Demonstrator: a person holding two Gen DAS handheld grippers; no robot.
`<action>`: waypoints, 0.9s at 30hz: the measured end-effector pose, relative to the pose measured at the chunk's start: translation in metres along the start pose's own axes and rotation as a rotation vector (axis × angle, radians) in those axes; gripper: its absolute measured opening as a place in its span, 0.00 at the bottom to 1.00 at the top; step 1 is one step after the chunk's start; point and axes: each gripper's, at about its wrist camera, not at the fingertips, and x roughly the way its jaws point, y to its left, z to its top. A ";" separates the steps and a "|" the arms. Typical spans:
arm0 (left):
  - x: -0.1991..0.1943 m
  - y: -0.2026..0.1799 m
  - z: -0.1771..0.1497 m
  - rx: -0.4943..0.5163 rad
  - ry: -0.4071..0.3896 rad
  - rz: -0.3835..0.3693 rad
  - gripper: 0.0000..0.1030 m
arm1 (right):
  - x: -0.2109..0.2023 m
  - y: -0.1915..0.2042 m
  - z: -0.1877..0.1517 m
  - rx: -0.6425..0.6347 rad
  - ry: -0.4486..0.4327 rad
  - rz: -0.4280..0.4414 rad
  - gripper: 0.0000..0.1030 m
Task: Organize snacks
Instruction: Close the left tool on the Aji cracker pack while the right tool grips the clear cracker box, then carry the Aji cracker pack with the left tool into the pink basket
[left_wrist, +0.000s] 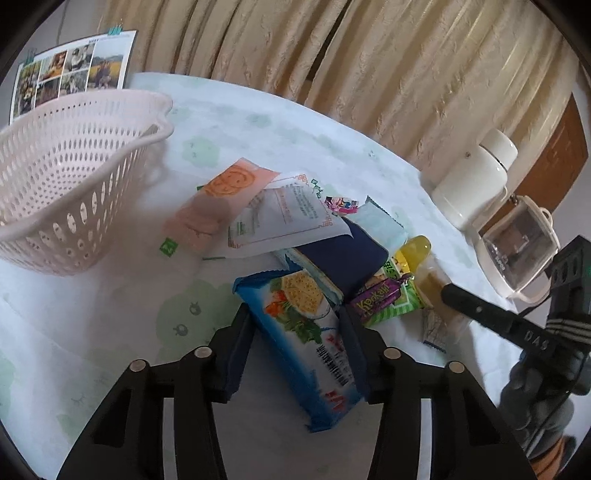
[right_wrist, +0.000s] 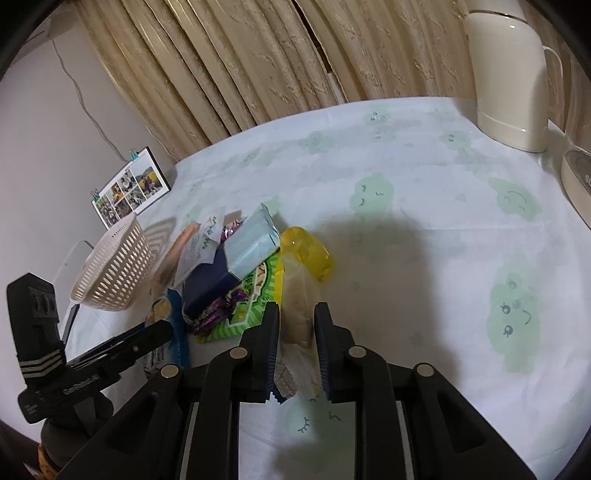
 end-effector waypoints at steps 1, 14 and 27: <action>0.000 -0.003 -0.001 0.005 0.005 0.001 0.67 | 0.002 0.000 0.000 0.000 0.004 -0.005 0.20; 0.009 -0.043 -0.016 0.121 -0.001 0.227 0.55 | 0.007 0.003 -0.007 -0.052 0.023 -0.077 0.18; -0.034 -0.032 -0.010 0.113 -0.181 0.156 0.49 | -0.010 -0.003 -0.002 -0.016 -0.043 -0.032 0.17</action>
